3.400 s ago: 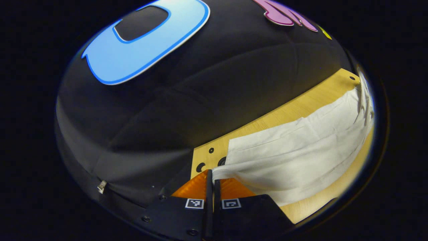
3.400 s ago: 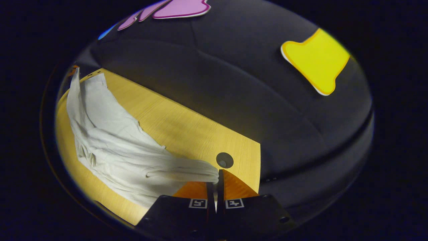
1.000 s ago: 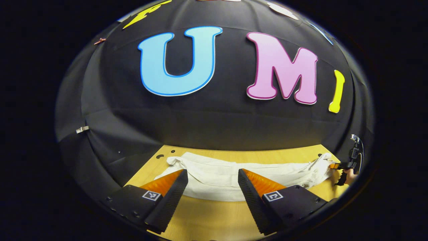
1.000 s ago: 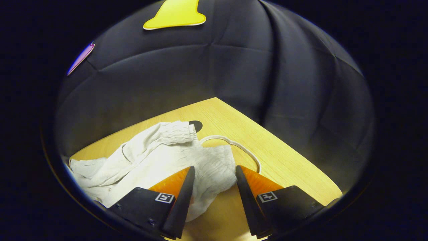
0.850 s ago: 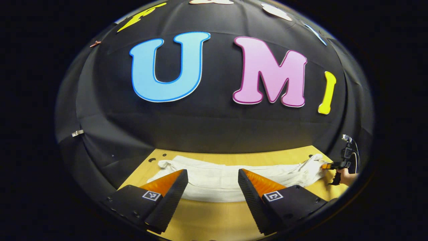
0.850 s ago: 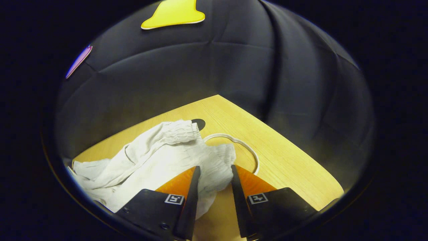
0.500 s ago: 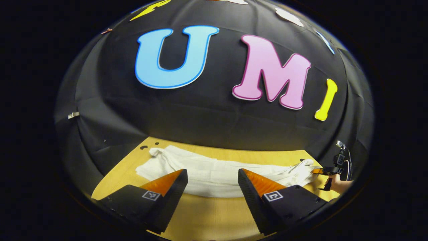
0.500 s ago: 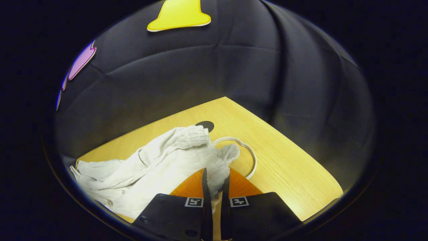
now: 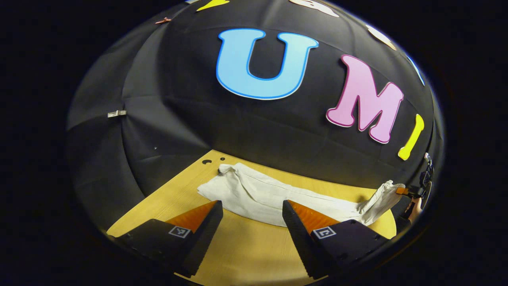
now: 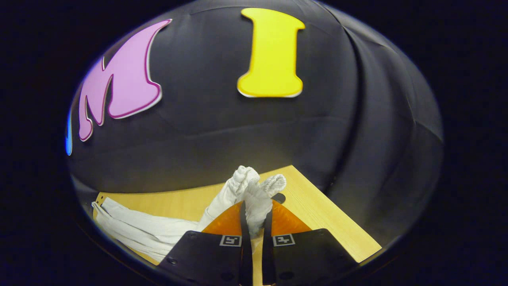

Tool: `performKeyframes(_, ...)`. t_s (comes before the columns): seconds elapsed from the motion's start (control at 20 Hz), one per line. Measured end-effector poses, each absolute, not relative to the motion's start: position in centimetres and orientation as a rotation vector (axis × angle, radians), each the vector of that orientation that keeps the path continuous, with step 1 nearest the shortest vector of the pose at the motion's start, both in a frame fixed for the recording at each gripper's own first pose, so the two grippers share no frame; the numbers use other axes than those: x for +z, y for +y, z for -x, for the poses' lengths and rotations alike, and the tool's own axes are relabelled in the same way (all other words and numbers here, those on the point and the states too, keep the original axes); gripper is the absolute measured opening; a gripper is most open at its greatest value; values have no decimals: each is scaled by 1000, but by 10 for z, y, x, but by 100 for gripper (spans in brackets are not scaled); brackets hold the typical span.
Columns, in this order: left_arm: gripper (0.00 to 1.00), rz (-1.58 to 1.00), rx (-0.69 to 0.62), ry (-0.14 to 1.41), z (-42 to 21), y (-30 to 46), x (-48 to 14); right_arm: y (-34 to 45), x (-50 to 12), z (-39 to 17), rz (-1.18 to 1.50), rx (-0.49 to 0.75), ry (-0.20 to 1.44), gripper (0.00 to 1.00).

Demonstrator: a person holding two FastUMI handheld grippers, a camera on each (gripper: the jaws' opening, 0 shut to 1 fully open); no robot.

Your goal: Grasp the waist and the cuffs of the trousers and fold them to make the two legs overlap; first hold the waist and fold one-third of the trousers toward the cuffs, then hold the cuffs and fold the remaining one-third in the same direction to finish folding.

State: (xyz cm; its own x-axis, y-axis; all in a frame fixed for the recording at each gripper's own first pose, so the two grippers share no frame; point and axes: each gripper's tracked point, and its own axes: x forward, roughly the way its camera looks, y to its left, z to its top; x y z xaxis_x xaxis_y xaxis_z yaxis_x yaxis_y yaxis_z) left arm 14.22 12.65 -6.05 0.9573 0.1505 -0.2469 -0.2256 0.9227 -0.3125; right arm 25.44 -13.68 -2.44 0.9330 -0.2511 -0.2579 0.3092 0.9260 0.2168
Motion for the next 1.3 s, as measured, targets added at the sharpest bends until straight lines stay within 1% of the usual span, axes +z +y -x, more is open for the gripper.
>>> performKeyframes(0.1,96,369,201,220,-140,138,-67,-110,13,-241,-242,-260,188,13)
performKeyframes(0.3,96,379,219,230,-141,163,-86,-66,30,-237,-266,-167,141,13)
performKeyframes(0.55,96,419,238,246,-152,191,-113,28,9,-245,-252,-40,128,13)
performKeyframes(0.75,96,440,255,230,-172,212,-124,85,-12,-246,-259,34,135,13)
performKeyframes(0.85,96,423,267,229,-189,222,-127,107,-28,-246,-253,50,151,13)
performKeyframes(0.95,96,378,277,251,-208,236,-137,118,-41,-245,-242,40,161,13)
performKeyframes(1.0,96,349,296,266,-218,245,-143,126,-44,-244,-244,44,159,15)
performKeyframes(1.1,96,312,303,277,-244,257,-150,145,-52,-238,-246,68,166,15)
performKeyframes(1.15,96,302,308,288,-258,262,-156,152,-58,-236,-246,81,176,20)
performKeyframes(1.2,96,301,313,298,-269,268,-161,160,-65,-233,-249,93,194,24)
performKeyframes(1.25,96,305,315,307,-280,272,-169,168,-72,-230,-254,105,212,24)
performKeyframes(1.3,96,311,316,318,-292,275,-175,175,-77,-228,-263,120,229,32)
